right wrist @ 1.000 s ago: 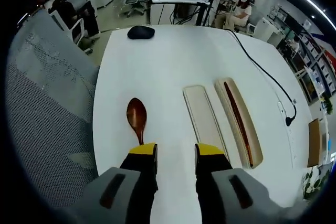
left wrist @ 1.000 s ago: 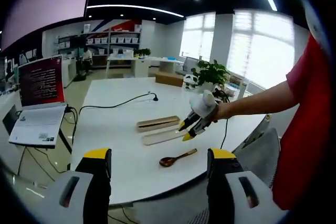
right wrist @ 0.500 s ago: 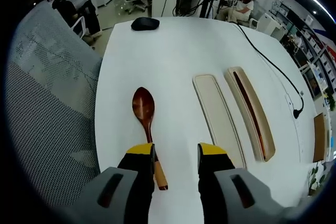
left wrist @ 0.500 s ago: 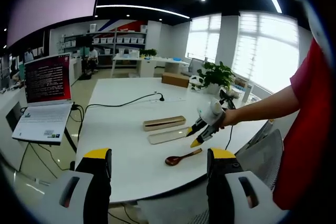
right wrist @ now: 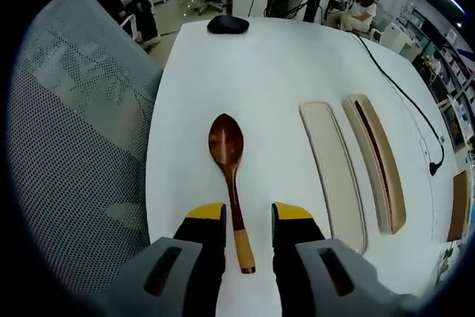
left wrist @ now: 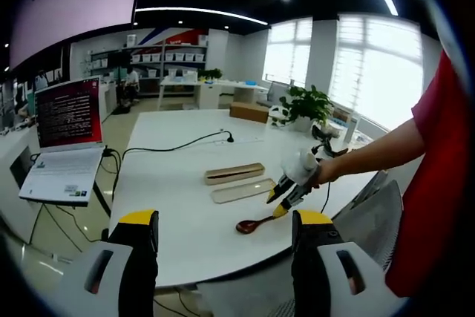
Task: Arrange the utensils inside the cutlery case until each visible utensil rests in its matching compartment.
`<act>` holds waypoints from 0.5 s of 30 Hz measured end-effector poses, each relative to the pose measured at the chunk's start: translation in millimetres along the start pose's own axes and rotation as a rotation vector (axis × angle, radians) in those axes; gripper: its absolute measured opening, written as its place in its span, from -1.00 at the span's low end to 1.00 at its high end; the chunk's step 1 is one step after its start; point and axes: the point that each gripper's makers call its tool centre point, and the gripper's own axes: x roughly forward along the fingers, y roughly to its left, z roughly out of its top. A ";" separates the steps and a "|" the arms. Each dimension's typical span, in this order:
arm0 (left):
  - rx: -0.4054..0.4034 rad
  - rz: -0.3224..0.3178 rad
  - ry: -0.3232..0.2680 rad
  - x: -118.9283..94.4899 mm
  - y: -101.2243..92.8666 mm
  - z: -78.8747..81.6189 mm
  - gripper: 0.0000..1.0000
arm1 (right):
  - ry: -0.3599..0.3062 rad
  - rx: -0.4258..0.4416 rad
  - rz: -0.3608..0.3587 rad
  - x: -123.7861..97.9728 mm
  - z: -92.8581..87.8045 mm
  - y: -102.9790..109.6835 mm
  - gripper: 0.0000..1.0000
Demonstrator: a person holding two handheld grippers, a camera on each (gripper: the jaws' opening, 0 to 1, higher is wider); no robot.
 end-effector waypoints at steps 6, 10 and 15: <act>-0.002 0.006 0.001 -1.6 1.7 -1.7 0.50 | 0.014 0.002 0.011 11.5 -2.2 7.0 -0.70; -0.003 0.006 0.004 -1.4 1.6 -2.9 0.50 | 0.051 -0.056 0.022 19.7 -6.6 13.4 -0.72; 0.010 0.027 -0.006 -3.8 3.7 -1.8 0.46 | 0.058 -0.087 0.027 28.2 -3.0 16.0 -0.74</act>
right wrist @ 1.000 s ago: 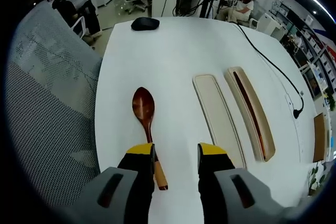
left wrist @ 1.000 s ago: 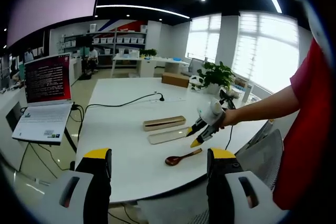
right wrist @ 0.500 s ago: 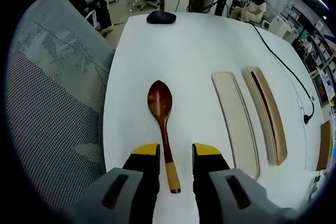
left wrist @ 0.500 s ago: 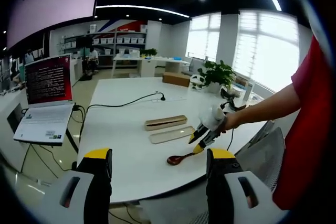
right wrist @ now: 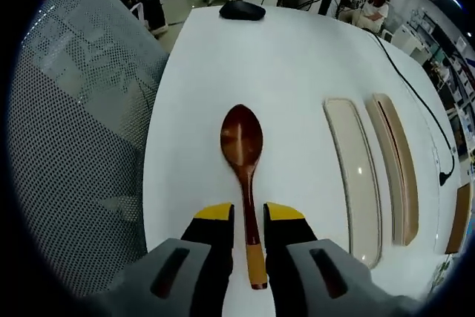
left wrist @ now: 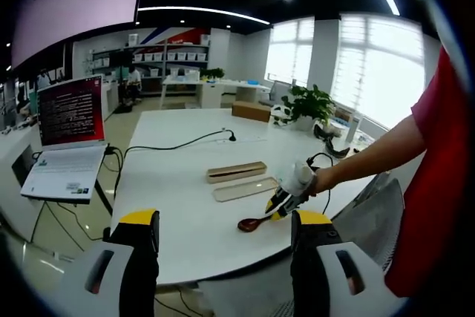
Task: Arrange the utensils inside the cutlery case until each visible utensil rests in its matching compartment.
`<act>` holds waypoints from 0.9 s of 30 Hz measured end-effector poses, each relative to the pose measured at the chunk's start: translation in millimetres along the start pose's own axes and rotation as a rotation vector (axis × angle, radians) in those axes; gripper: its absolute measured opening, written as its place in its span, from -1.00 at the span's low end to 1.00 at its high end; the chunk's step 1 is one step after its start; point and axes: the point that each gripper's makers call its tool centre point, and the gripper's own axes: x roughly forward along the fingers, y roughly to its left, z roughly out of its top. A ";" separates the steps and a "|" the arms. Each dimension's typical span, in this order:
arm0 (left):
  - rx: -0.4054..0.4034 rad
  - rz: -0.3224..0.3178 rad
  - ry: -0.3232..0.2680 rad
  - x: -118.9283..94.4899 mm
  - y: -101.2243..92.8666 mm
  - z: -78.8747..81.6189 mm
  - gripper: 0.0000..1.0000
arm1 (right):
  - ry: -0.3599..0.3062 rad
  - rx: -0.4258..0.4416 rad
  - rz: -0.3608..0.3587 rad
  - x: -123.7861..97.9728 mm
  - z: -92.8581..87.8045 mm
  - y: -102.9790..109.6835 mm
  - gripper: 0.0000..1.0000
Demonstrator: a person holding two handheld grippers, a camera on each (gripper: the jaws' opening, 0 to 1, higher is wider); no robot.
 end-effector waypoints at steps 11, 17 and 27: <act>-0.014 0.011 0.006 -4.8 7.4 -4.2 0.47 | 0.025 -0.005 0.018 6.0 -0.3 0.2 -0.82; -0.012 0.021 0.007 -6.8 9.8 -4.0 0.46 | 0.018 0.001 0.037 6.7 1.3 1.7 -0.81; -0.008 0.024 0.009 -8.2 12.1 -1.9 0.46 | 0.021 0.055 0.052 9.1 -0.2 -2.0 -0.97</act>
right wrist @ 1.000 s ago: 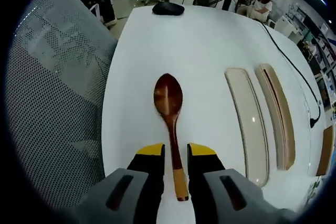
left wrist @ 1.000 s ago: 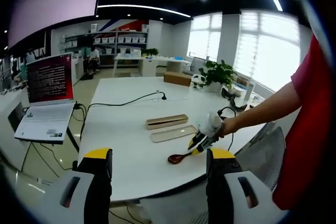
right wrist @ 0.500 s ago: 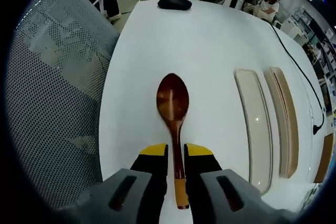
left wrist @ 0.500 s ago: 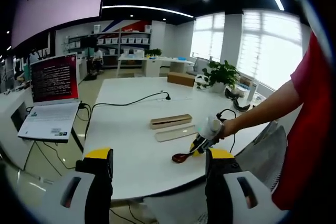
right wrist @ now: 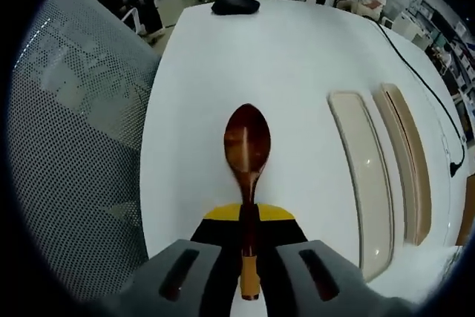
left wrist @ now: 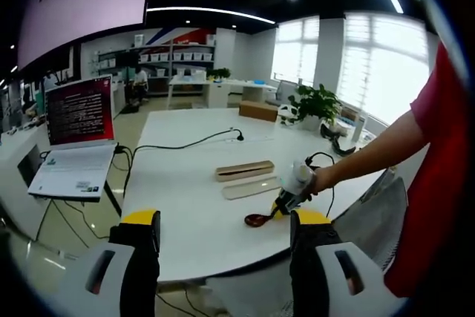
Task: Arrange the utensils inside the cutlery case until each visible utensil rests in its matching compartment.
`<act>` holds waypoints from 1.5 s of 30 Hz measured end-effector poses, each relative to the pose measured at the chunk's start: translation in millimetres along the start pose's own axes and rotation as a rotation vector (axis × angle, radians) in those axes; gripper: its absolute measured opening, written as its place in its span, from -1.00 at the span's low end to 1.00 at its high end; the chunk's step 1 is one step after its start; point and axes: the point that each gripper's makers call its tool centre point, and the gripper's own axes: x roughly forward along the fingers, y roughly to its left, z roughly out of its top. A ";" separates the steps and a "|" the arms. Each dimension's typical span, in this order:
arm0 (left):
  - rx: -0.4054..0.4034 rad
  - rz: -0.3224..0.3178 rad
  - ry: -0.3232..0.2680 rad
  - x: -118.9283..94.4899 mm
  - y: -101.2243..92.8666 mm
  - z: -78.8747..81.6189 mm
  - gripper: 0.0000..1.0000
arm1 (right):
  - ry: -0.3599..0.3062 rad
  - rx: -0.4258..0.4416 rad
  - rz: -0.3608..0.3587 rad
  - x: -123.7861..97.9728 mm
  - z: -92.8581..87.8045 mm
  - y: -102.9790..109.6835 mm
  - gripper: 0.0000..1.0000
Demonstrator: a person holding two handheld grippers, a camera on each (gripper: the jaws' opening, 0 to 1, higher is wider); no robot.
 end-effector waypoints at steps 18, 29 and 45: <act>0.006 -0.017 -0.003 3.6 -2.8 1.8 0.46 | -0.045 0.036 -0.030 -14.1 2.3 -5.3 -0.98; 0.007 -0.026 -0.007 7.0 -7.1 1.4 0.46 | -0.039 0.038 -0.047 -23.8 -3.4 -9.9 -0.98; 0.010 -0.030 0.004 8.1 -10.1 0.0 0.46 | -0.037 0.026 -0.050 -33.3 0.1 -17.4 -0.98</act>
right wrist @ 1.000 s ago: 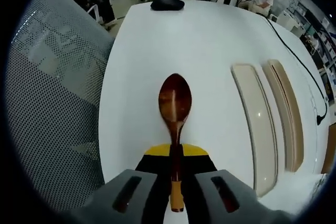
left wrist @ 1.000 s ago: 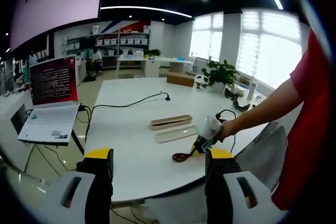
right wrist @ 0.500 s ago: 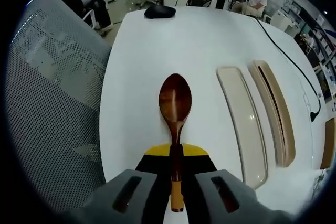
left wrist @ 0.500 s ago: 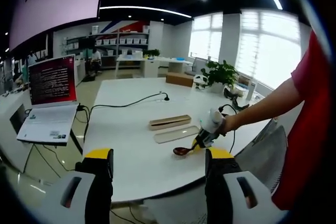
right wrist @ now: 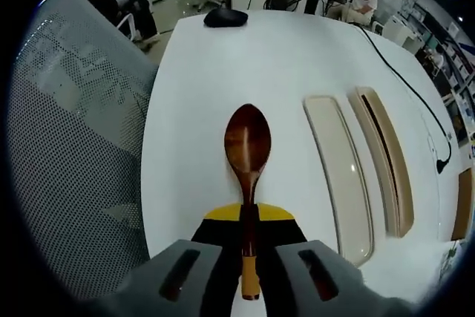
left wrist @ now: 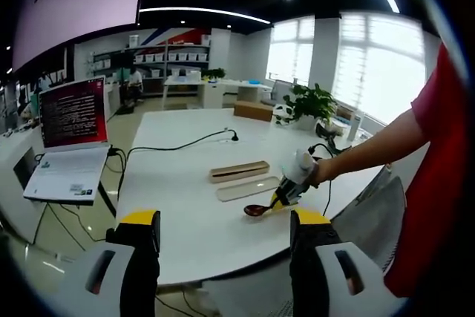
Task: Arrange the utensils inside the cutlery case until each visible utensil rests in its matching compartment.
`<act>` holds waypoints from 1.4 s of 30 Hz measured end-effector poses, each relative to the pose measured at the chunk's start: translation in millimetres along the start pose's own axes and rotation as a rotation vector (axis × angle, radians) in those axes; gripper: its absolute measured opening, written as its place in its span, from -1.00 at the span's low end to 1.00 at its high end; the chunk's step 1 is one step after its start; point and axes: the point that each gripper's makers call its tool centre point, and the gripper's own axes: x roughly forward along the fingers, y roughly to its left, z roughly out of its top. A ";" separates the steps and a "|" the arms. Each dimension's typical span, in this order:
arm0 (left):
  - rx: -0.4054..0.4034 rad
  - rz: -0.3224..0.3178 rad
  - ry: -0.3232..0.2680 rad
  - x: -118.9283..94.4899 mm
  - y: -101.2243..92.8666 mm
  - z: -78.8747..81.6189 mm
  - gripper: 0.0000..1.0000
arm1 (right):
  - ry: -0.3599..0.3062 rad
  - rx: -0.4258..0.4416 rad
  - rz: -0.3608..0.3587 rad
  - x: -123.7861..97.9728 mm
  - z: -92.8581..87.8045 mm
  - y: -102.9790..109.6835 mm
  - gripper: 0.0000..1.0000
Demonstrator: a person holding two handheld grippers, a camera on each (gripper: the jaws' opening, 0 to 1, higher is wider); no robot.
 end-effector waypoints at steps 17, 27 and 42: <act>-0.001 -0.007 0.004 3.8 -0.3 0.2 0.46 | -0.001 -0.008 -0.039 -28.4 8.7 -46.3 -0.98; -0.007 -0.010 0.015 7.6 1.2 -2.1 0.45 | -0.008 -0.031 -0.055 -52.0 19.6 -78.0 -0.98; -0.005 -0.008 0.020 13.5 5.3 2.3 0.45 | -0.010 -0.090 -0.036 -90.1 37.8 -125.3 -0.98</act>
